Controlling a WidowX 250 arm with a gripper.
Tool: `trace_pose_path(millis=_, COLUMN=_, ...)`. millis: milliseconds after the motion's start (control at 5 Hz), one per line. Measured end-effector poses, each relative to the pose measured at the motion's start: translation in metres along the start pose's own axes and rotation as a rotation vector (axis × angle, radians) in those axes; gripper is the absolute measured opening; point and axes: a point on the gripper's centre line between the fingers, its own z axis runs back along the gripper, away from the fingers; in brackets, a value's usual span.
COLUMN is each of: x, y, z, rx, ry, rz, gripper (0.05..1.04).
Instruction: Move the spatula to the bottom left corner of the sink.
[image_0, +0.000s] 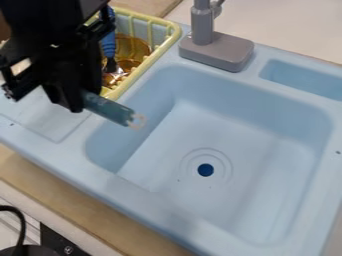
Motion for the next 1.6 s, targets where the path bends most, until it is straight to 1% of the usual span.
trace_pose_path(millis=200, x=0.009, y=-0.006, z=-0.007, rx=-0.007, ry=-0.021, rz=-0.023, gripper=0.205)
trace_pose_path(millis=400, x=0.011, y=-0.002, z=-0.012, rx=0.001, ry=-0.05, rz=-0.036, gripper=0.204)
trace_pose_path(millis=800, x=0.025, y=-0.002, z=-0.02, rx=0.006, ry=-0.032, rz=-0.054, gripper=0.204)
trace_pose_path(millis=1000, x=0.029, y=-0.004, z=-0.022, rx=-0.008, ry=-0.018, rz=-0.036, gripper=0.204)
trace_pose_path(millis=1200, x=0.036, y=-0.004, z=-0.026, rx=0.005, ry=-0.01, rz=-0.005, gripper=0.204)
trace_pose_path(millis=1400, x=0.044, y=-0.006, z=-0.027, rx=-0.013, ry=-0.036, rz=-0.009, gripper=0.204)
trace_pose_path(millis=1600, x=0.052, y=-0.008, z=-0.036, rx=-0.013, ry=-0.039, rz=-0.009, gripper=0.204)
